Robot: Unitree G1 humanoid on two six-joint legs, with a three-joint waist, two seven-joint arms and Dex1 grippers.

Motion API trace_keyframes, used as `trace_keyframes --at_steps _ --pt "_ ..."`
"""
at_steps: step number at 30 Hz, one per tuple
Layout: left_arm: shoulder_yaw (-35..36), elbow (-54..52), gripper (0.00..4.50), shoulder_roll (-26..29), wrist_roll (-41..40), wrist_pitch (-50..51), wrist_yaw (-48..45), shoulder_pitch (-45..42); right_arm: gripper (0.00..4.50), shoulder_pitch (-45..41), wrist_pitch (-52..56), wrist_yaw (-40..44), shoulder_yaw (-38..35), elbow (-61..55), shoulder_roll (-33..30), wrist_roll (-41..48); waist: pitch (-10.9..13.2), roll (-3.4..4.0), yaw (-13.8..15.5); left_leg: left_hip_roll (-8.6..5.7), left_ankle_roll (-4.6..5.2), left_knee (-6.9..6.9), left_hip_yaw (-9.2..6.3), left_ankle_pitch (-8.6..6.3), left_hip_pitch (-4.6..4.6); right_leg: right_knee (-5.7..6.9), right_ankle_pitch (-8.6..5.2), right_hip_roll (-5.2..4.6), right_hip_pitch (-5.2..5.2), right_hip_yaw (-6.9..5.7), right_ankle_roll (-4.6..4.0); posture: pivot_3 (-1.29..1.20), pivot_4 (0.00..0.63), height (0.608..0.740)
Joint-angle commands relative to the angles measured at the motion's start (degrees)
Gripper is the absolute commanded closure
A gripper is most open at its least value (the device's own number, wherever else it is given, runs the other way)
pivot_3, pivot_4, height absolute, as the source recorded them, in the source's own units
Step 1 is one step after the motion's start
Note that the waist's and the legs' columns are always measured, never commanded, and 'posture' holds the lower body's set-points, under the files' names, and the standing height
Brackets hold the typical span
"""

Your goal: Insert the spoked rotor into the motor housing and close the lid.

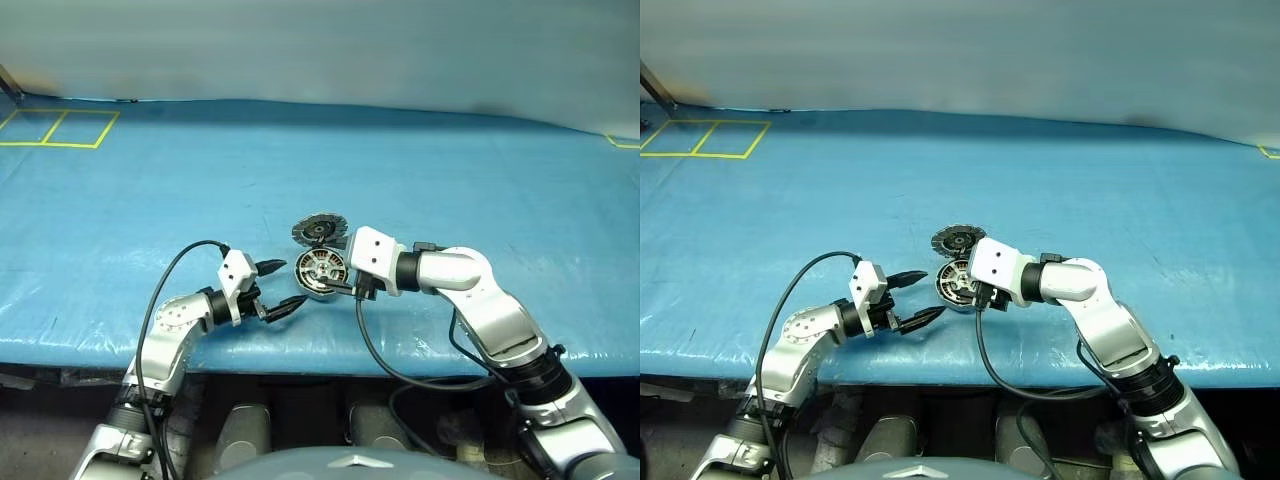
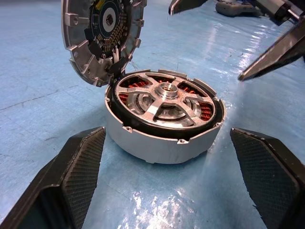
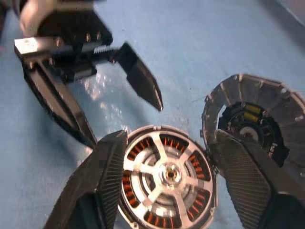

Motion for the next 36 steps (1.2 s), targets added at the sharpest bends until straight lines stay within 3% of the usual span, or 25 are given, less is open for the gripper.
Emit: trace_keyframes --at_steps 1,7,19,29,36 --pt "1.3 -0.9 0.0 0.2 -0.6 -1.1 0.2 0.6 2.44 2.4 0.7 -4.0 -3.0 -0.9 2.4 2.6 0.0 0.0 0.0 0.0 0.0 -0.01 0.01 0.0 0.0 0.0 0.0 0.0 0.0 0.01 0.0 0.0 0.15 0.74" --pt "2.2 -4.5 0.0 0.8 -1.8 0.6 0.6 3.2 4.47 6.4 1.0 -11.2 -5.9 0.9 9.2 5.5 0.0 0.01 -0.2 -0.01 0.0 0.02 0.03 0.0 -0.01 0.0 -0.03 -0.02 -0.01 0.02 -0.05 0.0 0.15 0.74" --pt "1.6 -5.9 0.0 2.2 -1.6 0.5 0.2 4.8 4.47 4.4 -2.2 -15.4 3.0 9.6 11.4 -1.2 0.0 0.03 -0.1 0.02 -0.01 -0.01 0.08 0.0 0.0 0.0 -0.19 0.0 -0.05 0.04 -0.31 0.0 0.15 0.74" --pt "2.1 -3.8 0.0 2.0 -1.8 -2.3 -0.7 6.3 4.47 0.5 -1.2 -16.6 12.3 18.1 5.3 -14.8 0.0 0.02 -0.1 0.03 -0.01 0.01 0.08 0.0 0.07 0.01 -0.19 0.0 0.0 0.03 -0.32 0.0 0.15 0.74" --pt "1.0 -2.4 0.0 0.6 -1.3 -1.4 0.2 3.6 4.47 3.2 0.3 -12.4 6.7 13.0 9.0 -4.3 -0.1 -0.06 0.1 0.01 -0.01 0.09 0.06 0.0 0.29 0.0 -0.21 -0.04 0.26 0.03 -0.32 0.0 0.15 0.74"
